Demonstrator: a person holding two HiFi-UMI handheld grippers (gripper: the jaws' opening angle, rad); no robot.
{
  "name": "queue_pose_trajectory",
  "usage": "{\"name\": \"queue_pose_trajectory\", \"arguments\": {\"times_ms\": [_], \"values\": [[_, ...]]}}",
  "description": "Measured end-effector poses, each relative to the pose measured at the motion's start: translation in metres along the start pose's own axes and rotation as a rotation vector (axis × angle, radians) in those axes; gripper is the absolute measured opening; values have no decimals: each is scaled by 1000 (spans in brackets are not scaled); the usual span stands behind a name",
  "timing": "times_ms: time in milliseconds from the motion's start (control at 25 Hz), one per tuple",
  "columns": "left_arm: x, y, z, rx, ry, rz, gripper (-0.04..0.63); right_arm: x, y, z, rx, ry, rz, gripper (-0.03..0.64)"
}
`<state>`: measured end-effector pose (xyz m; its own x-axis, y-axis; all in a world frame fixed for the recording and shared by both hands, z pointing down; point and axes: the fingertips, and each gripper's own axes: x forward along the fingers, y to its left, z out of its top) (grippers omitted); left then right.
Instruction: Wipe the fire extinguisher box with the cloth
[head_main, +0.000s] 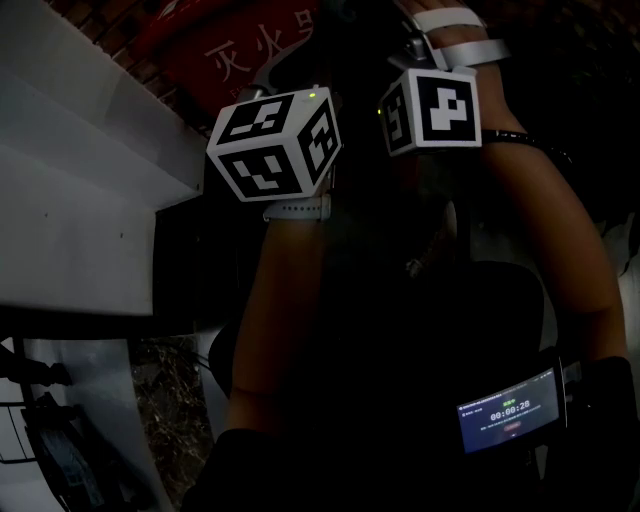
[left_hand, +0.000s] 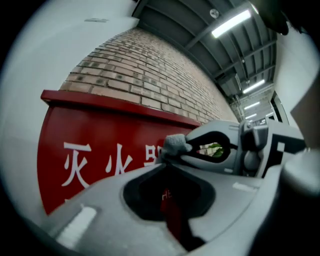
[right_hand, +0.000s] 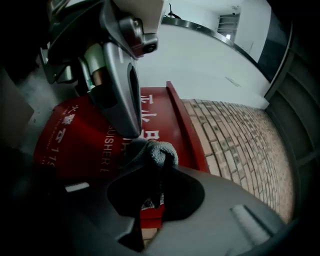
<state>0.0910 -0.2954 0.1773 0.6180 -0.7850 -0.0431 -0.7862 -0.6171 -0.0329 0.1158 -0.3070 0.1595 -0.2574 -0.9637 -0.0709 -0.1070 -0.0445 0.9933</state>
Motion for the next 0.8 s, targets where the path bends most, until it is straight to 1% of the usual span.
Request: {"name": "queue_pose_trajectory", "arguments": {"times_ms": [80, 160, 280, 480, 600, 680, 800], "values": [[1, 8, -12, -11, 6, 0, 3, 4, 19, 0, -4, 7, 36, 34], [-1, 11, -25, 5, 11, 12, 3, 3, 37, 1, -5, 10, 61, 34], [-7, 1, -49, 15, 24, 24, 3, -10, 73, -4, 19, 10, 104, 34], [-8, 4, -93, -9, 85, 22, 3, -13, 138, -3, 13, 20, 198, 34], [-10, 9, -114, -11, 104, 29, 3, -13, 169, -1, 17, 24, 241, 34], [-12, 10, -125, -13, 107, 33, 3, -14, 177, -1, 27, 26, 234, 34], [-15, 14, -142, -18, 114, 37, 3, -10, 174, -1, 58, 28, 196, 34]]}}
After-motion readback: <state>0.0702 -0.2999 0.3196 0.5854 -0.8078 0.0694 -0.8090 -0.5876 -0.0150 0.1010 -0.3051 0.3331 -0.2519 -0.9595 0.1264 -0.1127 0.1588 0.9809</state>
